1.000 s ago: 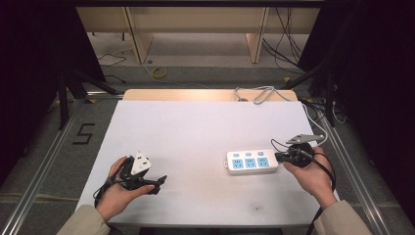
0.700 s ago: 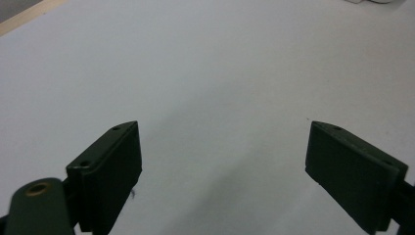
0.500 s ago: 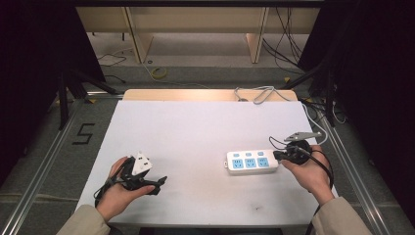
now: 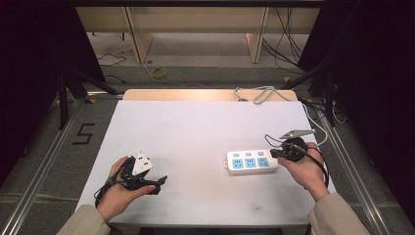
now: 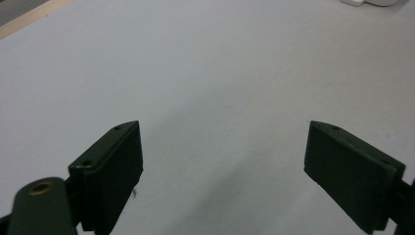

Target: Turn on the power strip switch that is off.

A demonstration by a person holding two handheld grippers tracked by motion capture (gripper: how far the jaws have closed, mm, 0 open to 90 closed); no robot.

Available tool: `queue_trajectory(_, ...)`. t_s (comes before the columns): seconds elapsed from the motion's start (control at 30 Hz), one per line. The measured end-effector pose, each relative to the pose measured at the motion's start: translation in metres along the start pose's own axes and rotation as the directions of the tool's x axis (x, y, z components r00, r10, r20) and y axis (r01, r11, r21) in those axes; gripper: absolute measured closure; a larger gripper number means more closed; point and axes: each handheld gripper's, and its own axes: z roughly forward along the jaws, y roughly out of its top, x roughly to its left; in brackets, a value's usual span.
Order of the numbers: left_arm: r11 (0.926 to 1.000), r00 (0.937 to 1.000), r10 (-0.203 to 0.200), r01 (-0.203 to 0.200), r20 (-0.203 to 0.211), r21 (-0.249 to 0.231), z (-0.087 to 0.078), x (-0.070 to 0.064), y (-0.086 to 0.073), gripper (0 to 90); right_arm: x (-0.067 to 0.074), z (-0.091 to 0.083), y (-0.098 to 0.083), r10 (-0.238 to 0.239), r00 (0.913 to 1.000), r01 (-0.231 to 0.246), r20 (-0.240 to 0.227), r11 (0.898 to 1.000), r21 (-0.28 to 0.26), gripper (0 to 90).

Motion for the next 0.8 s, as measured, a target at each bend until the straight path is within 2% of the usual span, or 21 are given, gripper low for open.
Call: queue_trajectory(0.8, 1.0, 0.9999, 0.01, -0.01, 0.005, 0.001, 0.0, -0.001, 0.001, 14.1, -0.001, 0.013, 0.015, -0.031, 0.9995, 0.032, -0.005, 0.998, 0.059, 90.0)
